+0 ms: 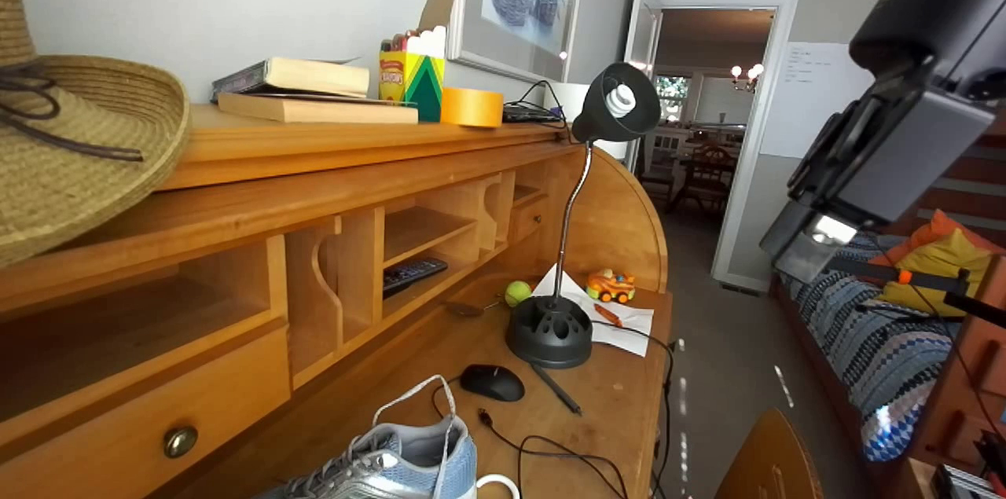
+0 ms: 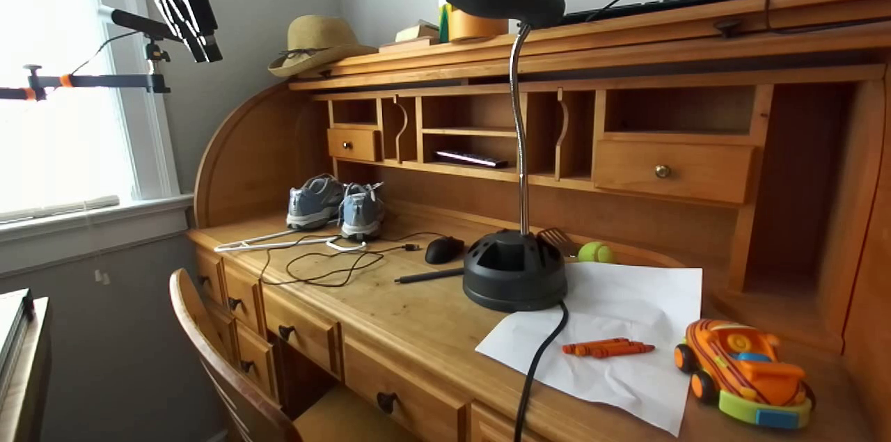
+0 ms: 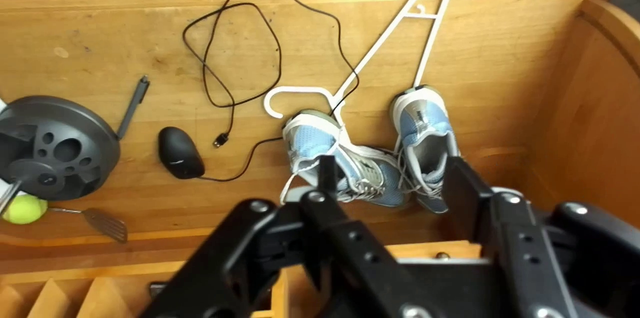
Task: Push the lamp downwards.
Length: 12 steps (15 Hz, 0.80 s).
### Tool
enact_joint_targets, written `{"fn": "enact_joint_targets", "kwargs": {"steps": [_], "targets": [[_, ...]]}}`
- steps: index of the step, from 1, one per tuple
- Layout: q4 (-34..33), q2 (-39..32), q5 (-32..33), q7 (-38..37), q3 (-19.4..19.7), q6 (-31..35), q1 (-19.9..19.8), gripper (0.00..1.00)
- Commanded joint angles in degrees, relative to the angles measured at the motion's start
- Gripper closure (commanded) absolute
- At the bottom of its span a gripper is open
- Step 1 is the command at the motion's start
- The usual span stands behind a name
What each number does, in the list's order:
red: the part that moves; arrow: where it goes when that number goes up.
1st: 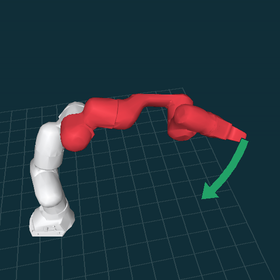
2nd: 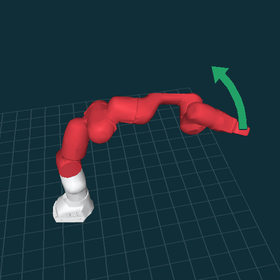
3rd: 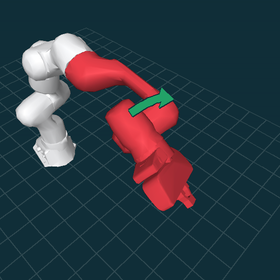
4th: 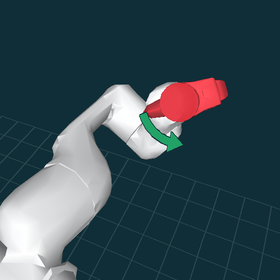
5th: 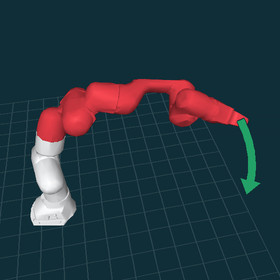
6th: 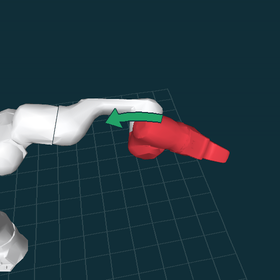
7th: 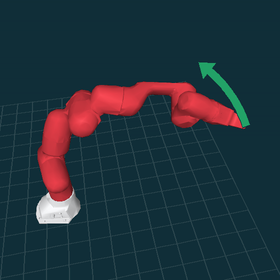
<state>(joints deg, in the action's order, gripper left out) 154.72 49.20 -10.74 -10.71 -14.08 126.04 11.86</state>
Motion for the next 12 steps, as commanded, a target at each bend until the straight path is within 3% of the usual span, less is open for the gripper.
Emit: {"fn": "enact_joint_targets", "kwargs": {"steps": [1,5,9,12], "targets": [[-2.11,0.06,3.01,-2.14,0.83,-1.45,-3.93,0.74],[-4.84,-0.37,5.89,-4.02,1.62,0.97,-8.94,0.99],[-8.28,-1.01,11.33,-6.61,1.08,1.60,-14.85,1.00],[-9.88,-2.22,15.50,-9.86,0.86,5.91,-20.06,1.00]]}}
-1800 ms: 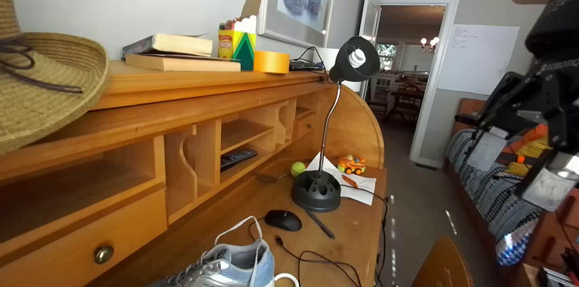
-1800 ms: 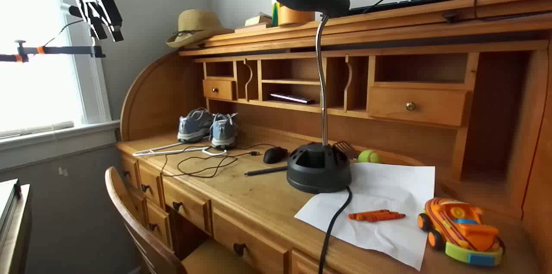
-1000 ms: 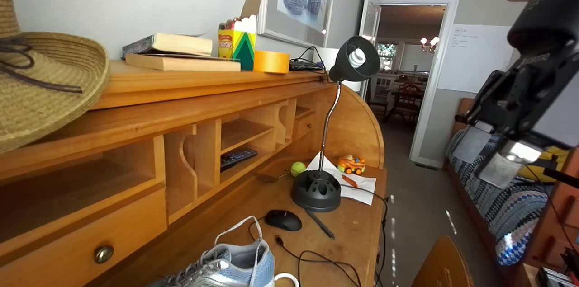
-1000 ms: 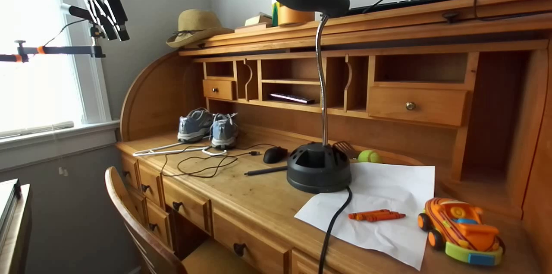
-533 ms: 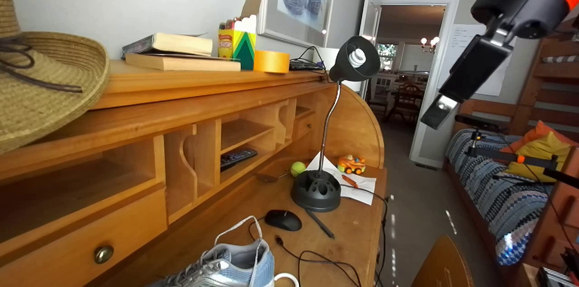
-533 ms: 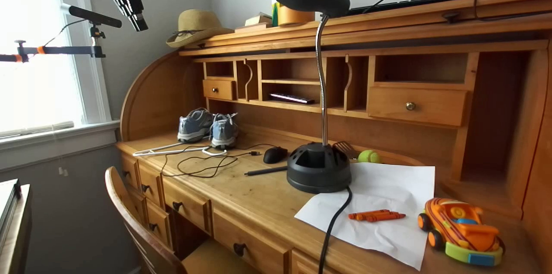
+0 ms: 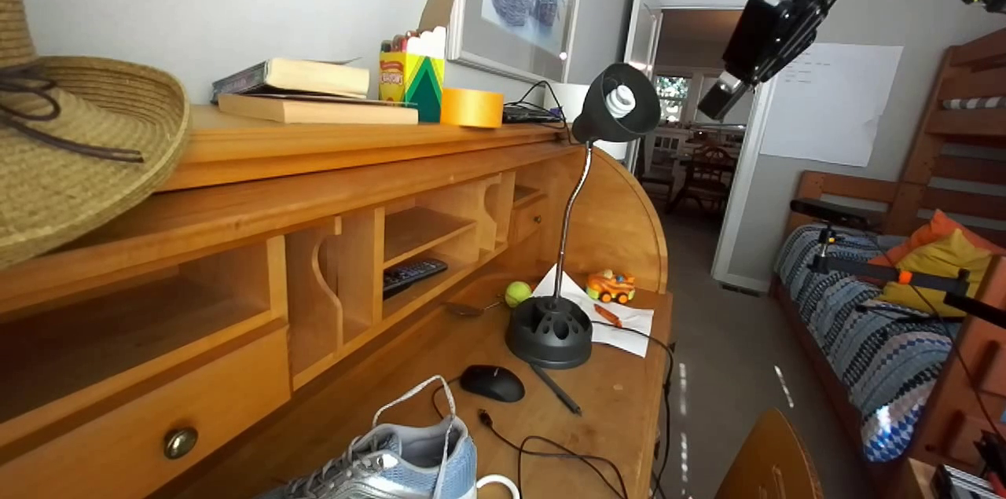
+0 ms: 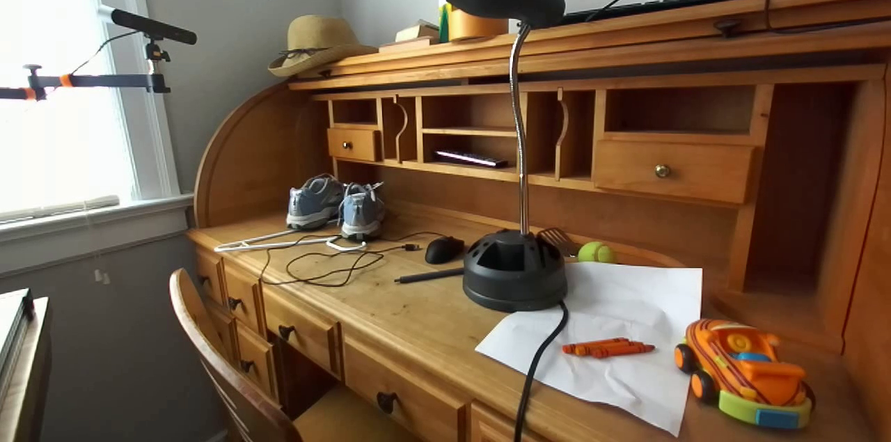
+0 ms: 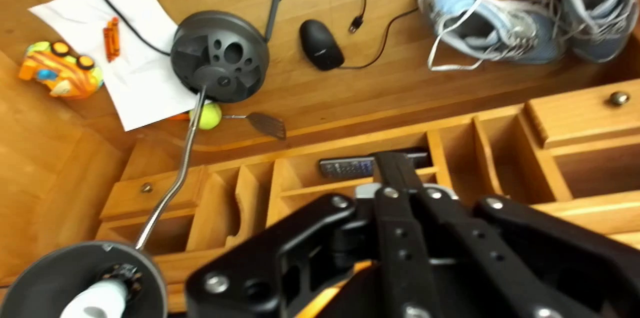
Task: Push the lamp downwards.
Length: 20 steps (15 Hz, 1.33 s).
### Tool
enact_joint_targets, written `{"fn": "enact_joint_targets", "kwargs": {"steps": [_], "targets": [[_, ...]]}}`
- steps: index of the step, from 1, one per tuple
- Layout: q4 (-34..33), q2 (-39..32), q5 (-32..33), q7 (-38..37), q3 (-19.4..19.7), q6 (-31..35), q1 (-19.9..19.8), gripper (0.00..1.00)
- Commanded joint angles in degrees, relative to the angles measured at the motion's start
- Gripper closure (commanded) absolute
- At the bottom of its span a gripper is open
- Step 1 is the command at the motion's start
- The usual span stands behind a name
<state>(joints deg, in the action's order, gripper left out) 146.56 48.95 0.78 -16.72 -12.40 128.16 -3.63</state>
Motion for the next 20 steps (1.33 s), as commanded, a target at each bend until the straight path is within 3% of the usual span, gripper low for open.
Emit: {"fn": "enact_joint_targets", "kwargs": {"steps": [1,10,15,20], "targets": [[-2.06,-2.54,5.42,-5.29,-1.15,5.74,-6.45,1.00],[-7.87,-10.34,17.78,-17.58,-5.96,20.67,-23.54,1.00],[-11.75,-13.10,27.84,-27.81,-10.23,24.23,-34.70,1.00],[-15.63,-16.79,38.31,-38.77,-14.90,23.91,-43.42,1.00]]}}
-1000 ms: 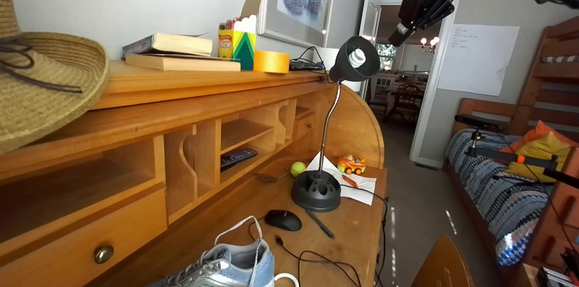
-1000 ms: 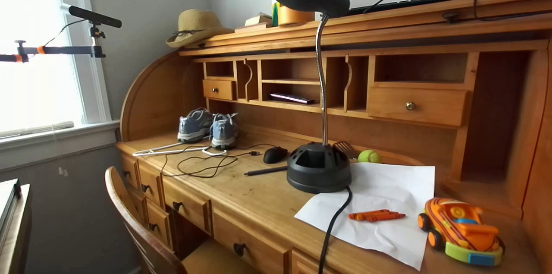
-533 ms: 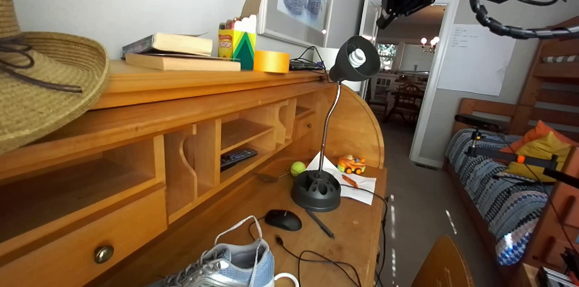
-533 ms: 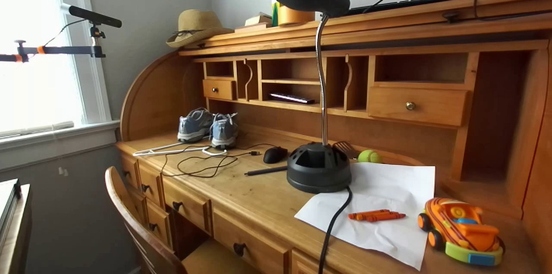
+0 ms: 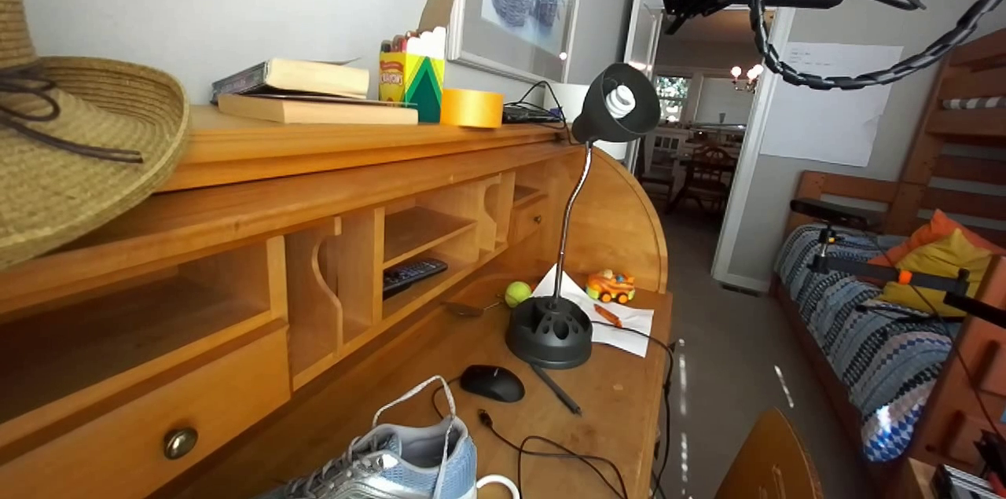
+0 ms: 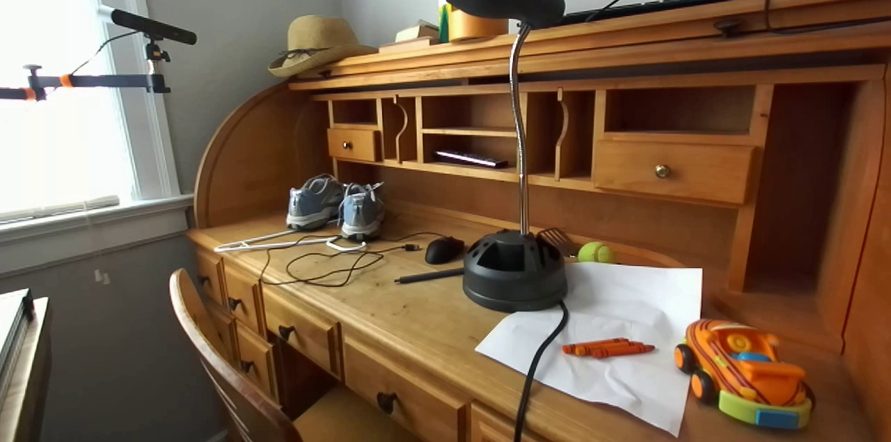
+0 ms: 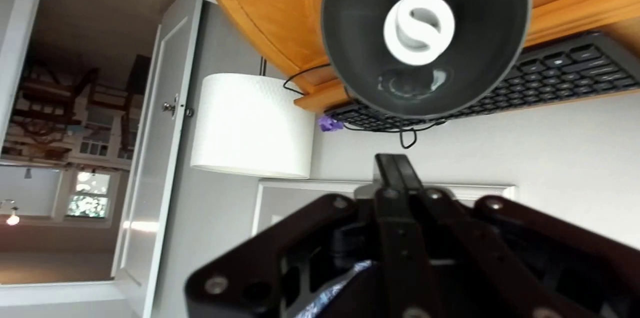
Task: Push the lamp downwards.
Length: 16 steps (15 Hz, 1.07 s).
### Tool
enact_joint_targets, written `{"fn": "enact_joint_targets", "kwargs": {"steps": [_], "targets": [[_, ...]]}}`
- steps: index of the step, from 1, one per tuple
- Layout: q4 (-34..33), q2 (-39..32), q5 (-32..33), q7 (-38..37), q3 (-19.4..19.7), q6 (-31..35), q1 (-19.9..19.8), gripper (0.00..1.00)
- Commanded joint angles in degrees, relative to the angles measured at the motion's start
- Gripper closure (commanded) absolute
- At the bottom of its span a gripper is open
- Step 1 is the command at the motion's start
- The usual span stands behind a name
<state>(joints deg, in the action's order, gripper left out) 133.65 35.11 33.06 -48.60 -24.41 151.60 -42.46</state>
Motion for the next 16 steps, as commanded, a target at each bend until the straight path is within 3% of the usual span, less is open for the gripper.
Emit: {"fn": "enact_joint_targets", "kwargs": {"steps": [1,8,16], "targets": [[-0.95,-1.29,4.07,-3.46,0.77,-0.85,0.56,0.99],[-3.29,-5.97,8.09,-7.51,0.12,0.20,-0.80,1.00],[-5.15,-9.57,18.96,-15.80,5.01,3.16,4.11,1.00]]}}
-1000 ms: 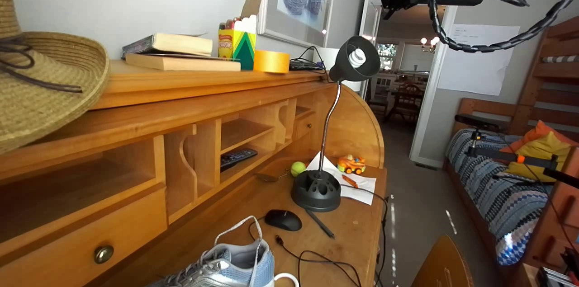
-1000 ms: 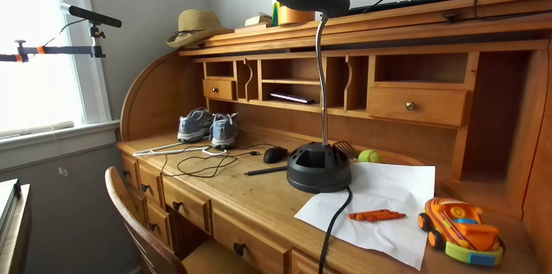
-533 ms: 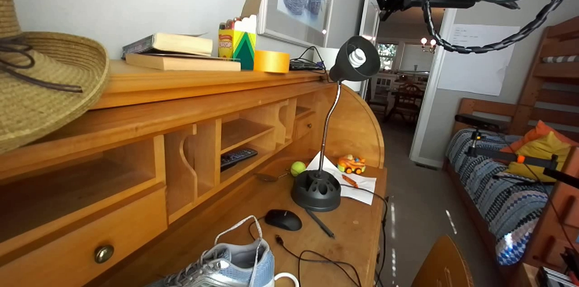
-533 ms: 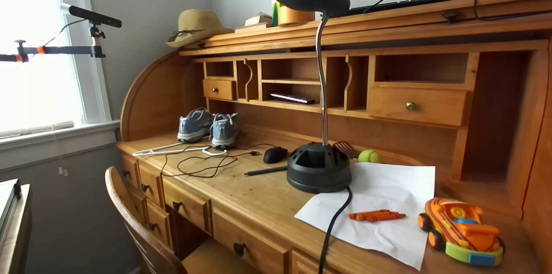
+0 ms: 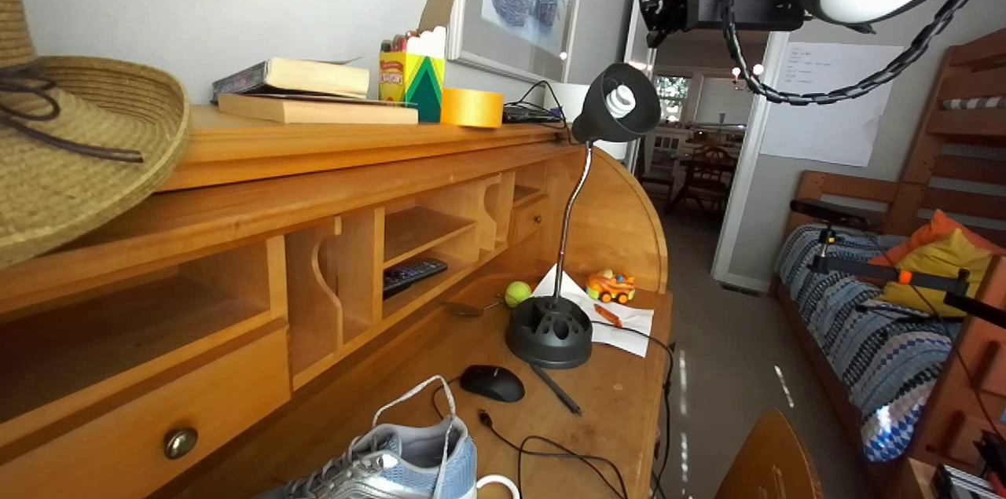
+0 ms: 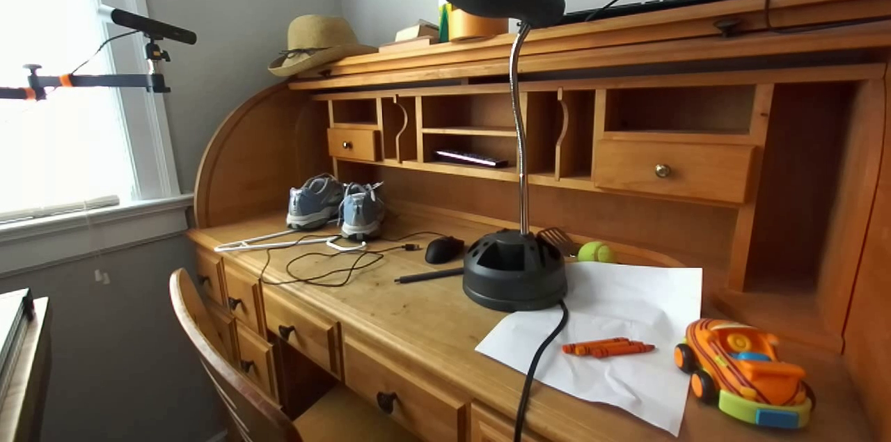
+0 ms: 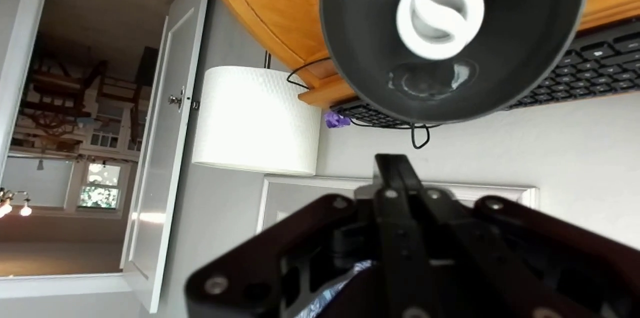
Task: Push the lamp downwards.
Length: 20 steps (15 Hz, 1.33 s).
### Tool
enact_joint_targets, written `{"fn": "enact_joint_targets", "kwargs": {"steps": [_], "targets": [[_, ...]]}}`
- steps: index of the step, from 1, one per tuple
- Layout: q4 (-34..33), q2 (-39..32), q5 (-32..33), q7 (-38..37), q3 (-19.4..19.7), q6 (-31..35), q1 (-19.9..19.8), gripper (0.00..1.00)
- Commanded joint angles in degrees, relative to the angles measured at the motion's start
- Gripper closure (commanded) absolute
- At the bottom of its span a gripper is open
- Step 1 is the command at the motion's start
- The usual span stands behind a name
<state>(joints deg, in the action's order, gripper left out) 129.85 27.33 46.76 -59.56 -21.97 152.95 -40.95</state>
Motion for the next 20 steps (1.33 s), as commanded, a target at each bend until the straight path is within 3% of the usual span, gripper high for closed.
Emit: {"fn": "enact_joint_targets", "kwargs": {"steps": [1,3,4,20], "targets": [[-1.62,-2.05,7.07,-6.51,3.31,2.24,3.33,1.00],[-2.30,-2.89,9.96,-8.86,5.40,2.33,5.57,1.00],[-2.01,-2.45,8.14,-8.28,2.70,3.86,1.87,1.00],[-3.53,-7.10,9.82,-10.67,1.51,10.46,-1.30,1.00]]}}
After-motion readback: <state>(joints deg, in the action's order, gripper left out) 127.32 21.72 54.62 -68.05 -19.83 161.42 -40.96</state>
